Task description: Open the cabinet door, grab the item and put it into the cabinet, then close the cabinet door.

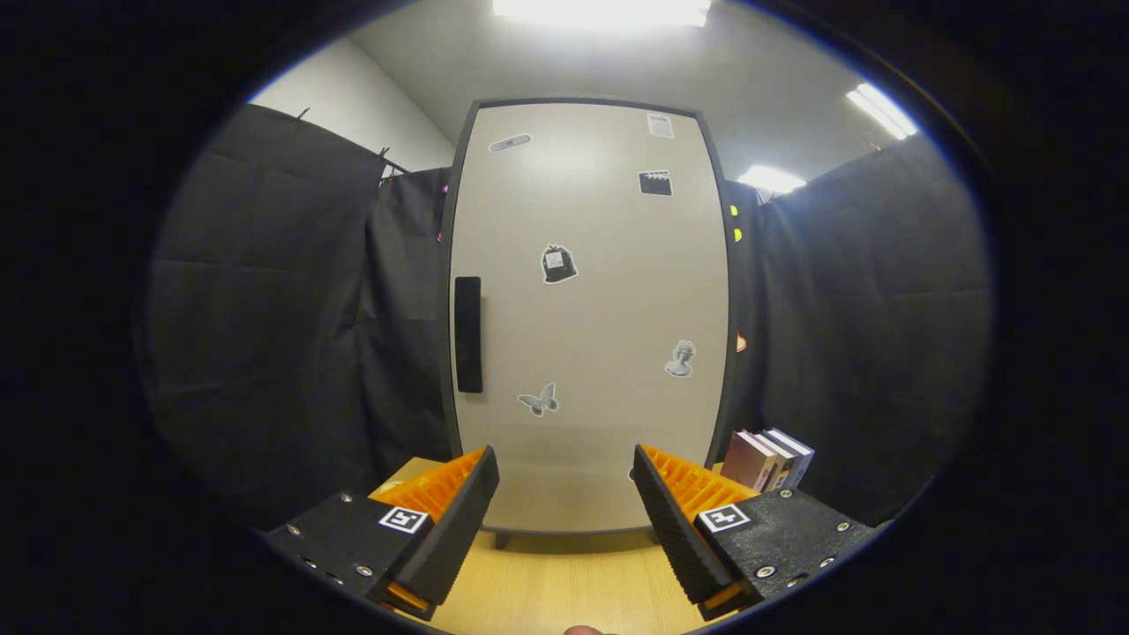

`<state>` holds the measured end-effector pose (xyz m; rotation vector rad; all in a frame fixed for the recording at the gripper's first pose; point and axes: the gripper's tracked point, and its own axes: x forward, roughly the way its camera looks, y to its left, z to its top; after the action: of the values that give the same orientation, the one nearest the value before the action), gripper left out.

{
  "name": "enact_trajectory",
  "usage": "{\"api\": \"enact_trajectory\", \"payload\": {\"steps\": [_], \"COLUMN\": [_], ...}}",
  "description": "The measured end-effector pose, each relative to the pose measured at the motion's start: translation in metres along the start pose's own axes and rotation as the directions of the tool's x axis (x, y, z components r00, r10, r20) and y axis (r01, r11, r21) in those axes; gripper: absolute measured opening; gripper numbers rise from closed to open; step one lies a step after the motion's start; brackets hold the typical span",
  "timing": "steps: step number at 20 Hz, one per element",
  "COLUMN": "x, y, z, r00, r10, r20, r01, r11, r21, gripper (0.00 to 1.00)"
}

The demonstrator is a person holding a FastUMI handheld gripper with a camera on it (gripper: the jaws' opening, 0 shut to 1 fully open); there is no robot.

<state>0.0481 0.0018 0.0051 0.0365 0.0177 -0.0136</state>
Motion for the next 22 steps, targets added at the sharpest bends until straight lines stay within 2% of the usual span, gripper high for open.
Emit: {"api": "enact_trajectory", "payload": {"steps": [8, 17, 19, 21, 22], "x": [0.081, 0.143, 0.154, 0.162, 0.16], "y": [0.038, 0.1, 0.107, 0.11, 0.109], "z": [0.023, 0.043, 0.036, 0.032, 0.032], "r00": [1.0, 0.999, 0.998, 0.998, 0.998], "r10": [0.005, 0.05, 0.054, 0.043, 0.038], "r20": [-0.013, -0.007, -0.027, -0.049, -0.057], "r01": [-0.005, -0.051, -0.055, -0.043, -0.038], "r11": [1.0, 0.998, 0.998, 0.999, 0.999], "r21": [0.013, -0.037, -0.03, -0.011, -0.008], "gripper": [0.95, 0.93, 0.72, 0.4, 0.36]}}
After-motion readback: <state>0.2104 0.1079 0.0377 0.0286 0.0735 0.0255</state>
